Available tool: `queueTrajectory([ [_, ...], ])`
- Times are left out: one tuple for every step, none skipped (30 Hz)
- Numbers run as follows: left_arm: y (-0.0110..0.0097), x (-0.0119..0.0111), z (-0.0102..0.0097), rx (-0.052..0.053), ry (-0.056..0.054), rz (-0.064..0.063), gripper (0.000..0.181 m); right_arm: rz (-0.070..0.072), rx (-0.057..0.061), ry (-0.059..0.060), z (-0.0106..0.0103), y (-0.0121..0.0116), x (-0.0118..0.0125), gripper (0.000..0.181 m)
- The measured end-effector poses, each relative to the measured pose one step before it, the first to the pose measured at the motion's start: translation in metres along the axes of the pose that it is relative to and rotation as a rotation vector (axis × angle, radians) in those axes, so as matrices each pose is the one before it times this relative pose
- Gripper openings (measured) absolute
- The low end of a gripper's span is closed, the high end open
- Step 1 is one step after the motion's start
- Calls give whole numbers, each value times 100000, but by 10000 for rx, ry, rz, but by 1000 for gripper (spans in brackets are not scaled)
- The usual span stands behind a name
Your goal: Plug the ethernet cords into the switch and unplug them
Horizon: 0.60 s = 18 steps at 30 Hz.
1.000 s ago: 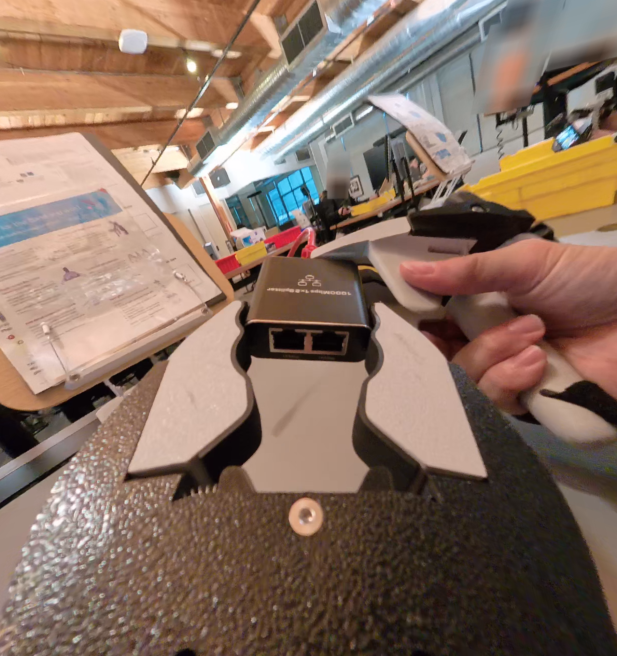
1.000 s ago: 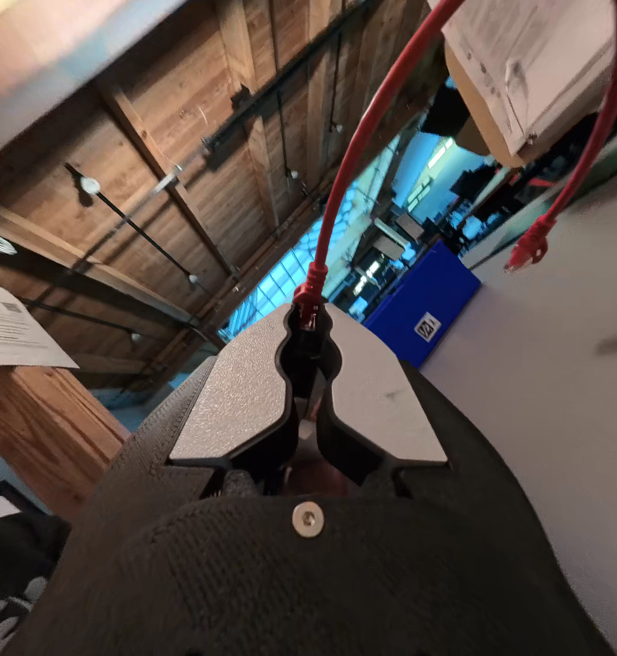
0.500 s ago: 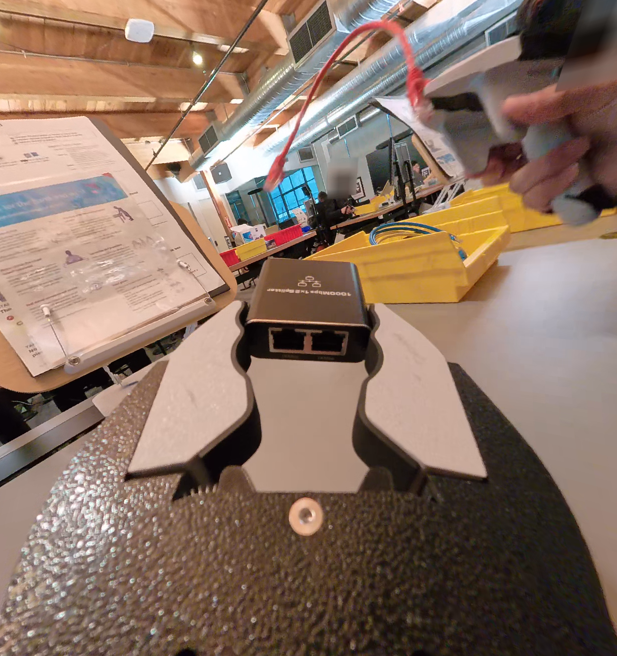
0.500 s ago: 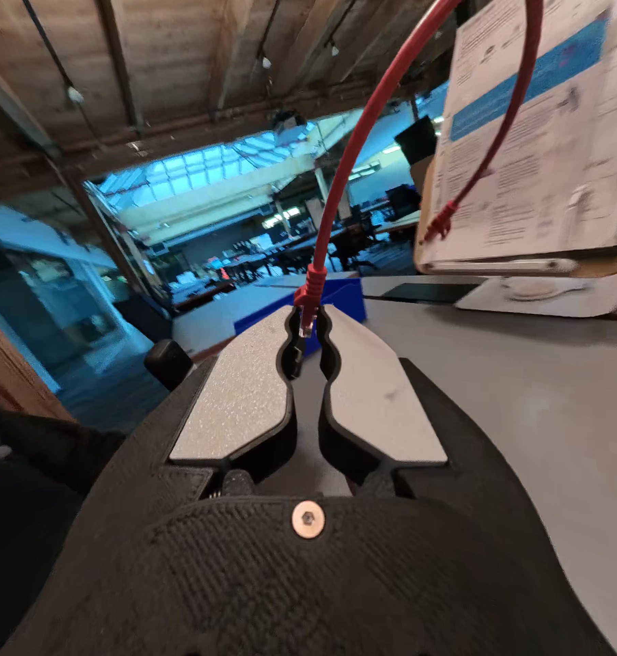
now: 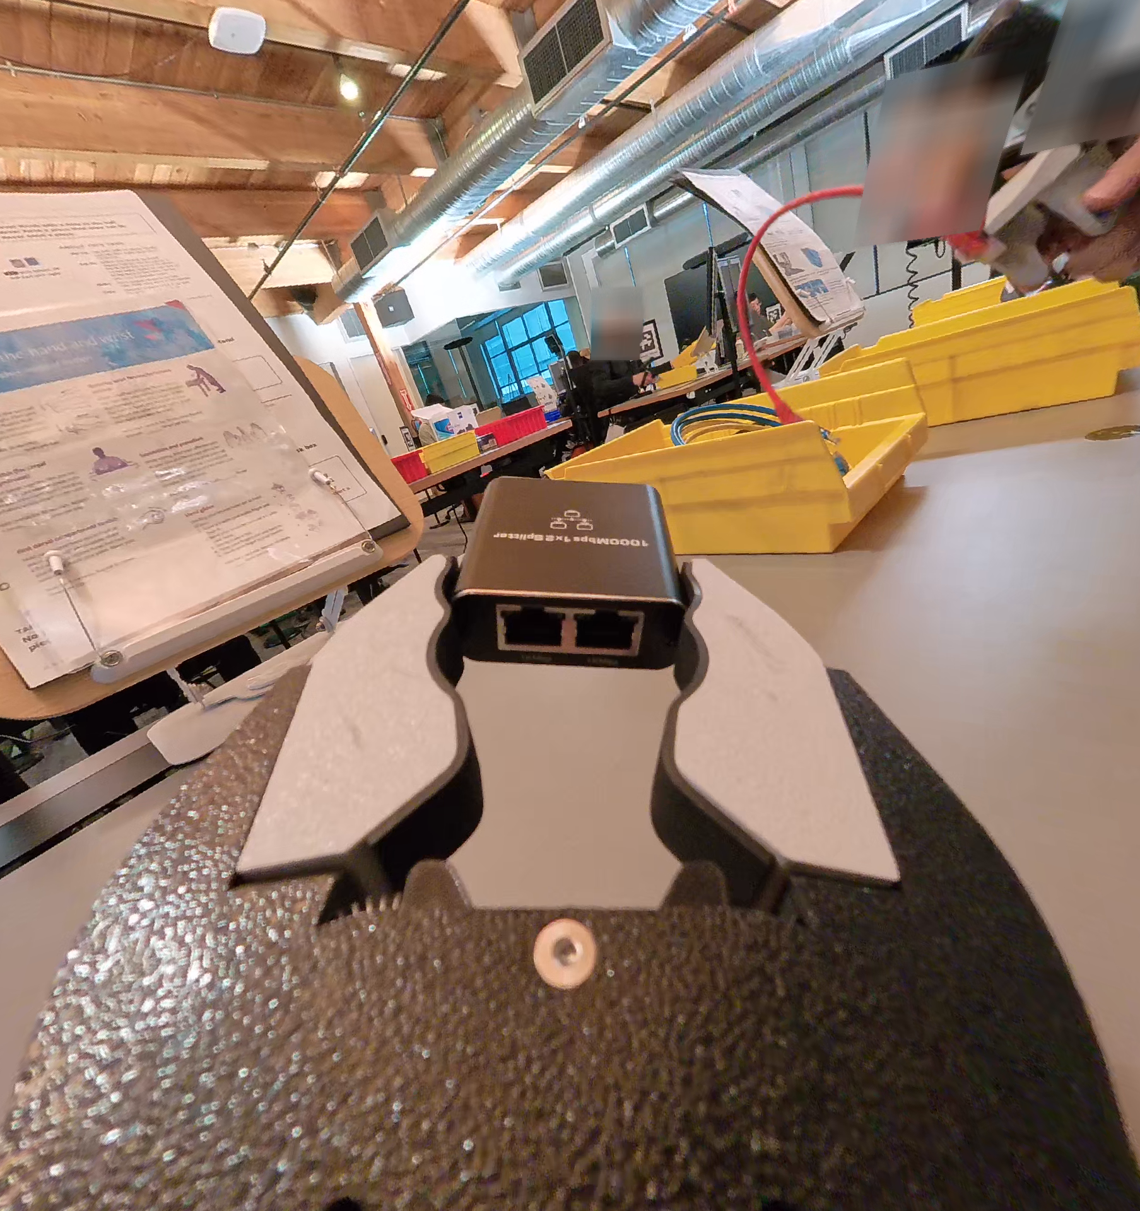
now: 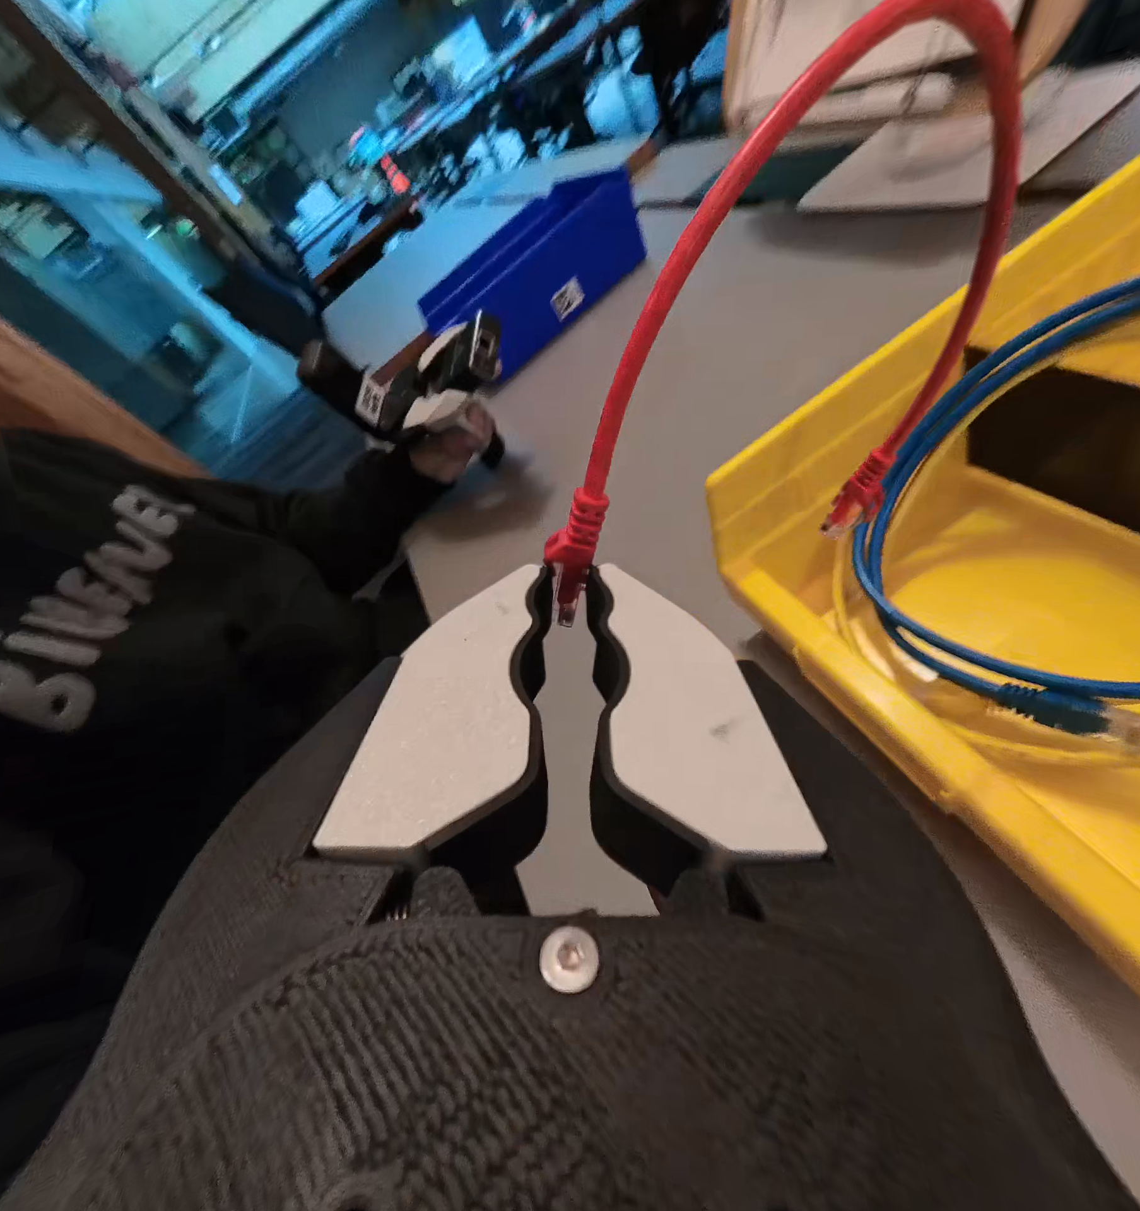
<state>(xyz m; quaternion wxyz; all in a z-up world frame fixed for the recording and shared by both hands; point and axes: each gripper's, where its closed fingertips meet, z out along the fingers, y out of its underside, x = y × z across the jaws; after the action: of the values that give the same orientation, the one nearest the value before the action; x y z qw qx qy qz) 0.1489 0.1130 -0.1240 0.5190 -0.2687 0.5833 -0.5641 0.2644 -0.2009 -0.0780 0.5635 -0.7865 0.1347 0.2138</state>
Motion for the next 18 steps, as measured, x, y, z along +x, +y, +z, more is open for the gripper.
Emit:
queueTrajectory([
  [-25,67,8,14,23,-22,62,233,-262,-354,-1,290,312,10],
  [-53,37,-4,25,9,-13,62,305,-198,-38,-56,144,818,11],
  [-73,45,-14,37,9,-15,62,347,-334,181,-101,270,1202,11],
  [-54,61,-11,31,34,-39,62,322,-236,-99,-47,89,805,11],
  [25,23,-5,-7,17,-28,62,228,-30,-78,-32,-234,769,11],
  [64,-50,-18,-33,-33,15,63,323,-164,520,-74,-125,1533,11],
  [29,-59,-21,-19,-27,10,63,391,-383,900,-107,78,1903,11],
  [3,-52,-34,8,-6,-34,63,279,-388,933,-59,7,1711,11],
  [-3,-52,-33,14,-6,-47,62,137,-390,855,23,-53,1353,12],
  [2,-59,-20,10,-14,-31,62,-14,-382,789,67,-83,1057,12],
  [1,-25,-6,10,8,-32,62,-157,-438,663,98,24,680,13],
  [4,-7,2,10,19,-40,62,-246,-534,593,105,239,394,14],
  [-10,-14,-3,12,2,-14,62,-286,-547,719,59,328,466,19],
  [-10,5,-8,7,9,3,62,-295,-459,960,-17,291,756,24],
  [0,38,21,4,27,-13,62,-301,-397,1034,-84,291,918,29],
  [-1,41,8,4,30,-20,62,-303,-281,769,-30,204,658,34],
  [-17,18,6,6,14,-5,62,-219,-128,401,36,43,251,39],
  [-11,13,-7,8,13,-2,62,-36,9,233,31,-102,97,44],
])
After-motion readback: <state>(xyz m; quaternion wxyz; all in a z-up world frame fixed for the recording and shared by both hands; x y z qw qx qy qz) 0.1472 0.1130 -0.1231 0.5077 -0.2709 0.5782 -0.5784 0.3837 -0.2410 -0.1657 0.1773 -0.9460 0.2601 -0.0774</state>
